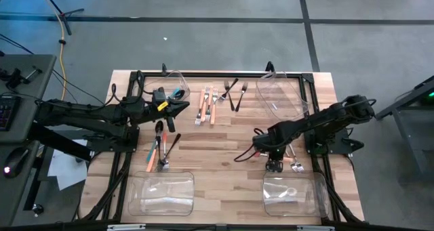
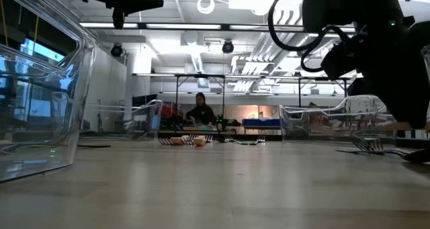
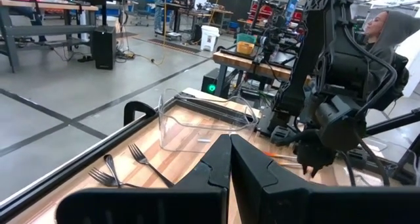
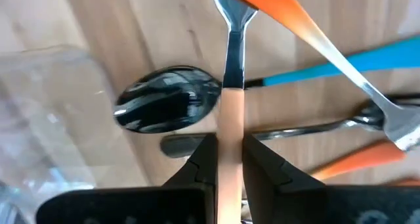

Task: Sort silverware by color (type)
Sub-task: Put the light orange fork into the bottom left transparent bin

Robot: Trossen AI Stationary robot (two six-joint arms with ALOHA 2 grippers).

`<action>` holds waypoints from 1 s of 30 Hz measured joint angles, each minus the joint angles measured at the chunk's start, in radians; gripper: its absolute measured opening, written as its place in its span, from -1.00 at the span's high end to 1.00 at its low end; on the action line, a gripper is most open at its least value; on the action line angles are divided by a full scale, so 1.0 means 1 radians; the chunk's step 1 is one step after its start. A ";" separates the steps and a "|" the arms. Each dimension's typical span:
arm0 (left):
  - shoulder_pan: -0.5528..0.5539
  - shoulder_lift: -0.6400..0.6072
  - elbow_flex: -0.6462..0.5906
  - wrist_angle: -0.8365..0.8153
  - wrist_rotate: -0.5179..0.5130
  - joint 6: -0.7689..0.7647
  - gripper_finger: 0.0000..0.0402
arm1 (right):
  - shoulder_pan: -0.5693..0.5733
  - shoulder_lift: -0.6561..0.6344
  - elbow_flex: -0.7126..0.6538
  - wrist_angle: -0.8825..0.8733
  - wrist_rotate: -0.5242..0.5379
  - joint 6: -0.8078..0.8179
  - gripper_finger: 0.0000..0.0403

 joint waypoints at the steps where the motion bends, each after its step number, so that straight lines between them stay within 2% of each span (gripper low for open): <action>1: 0.000 0.000 0.000 0.000 0.000 0.000 1.00 | 0.000 0.000 0.003 0.001 -0.015 -0.008 0.86; 8: 0.000 0.000 0.000 -0.001 0.000 0.000 1.00 | 0.000 0.000 0.008 0.005 -0.121 -0.079 0.86; 18: 0.000 0.000 0.000 -0.003 0.000 0.027 1.00 | -0.002 -0.001 0.023 0.009 -0.127 -0.157 0.86; 26: 0.000 -0.005 0.000 -0.002 0.050 0.027 1.00 | -0.019 -0.001 0.187 0.004 -0.117 -0.267 0.86; 30: 0.000 -0.020 0.000 0.017 0.088 0.026 1.00 | -0.064 -0.003 0.273 0.047 -0.073 -0.306 0.86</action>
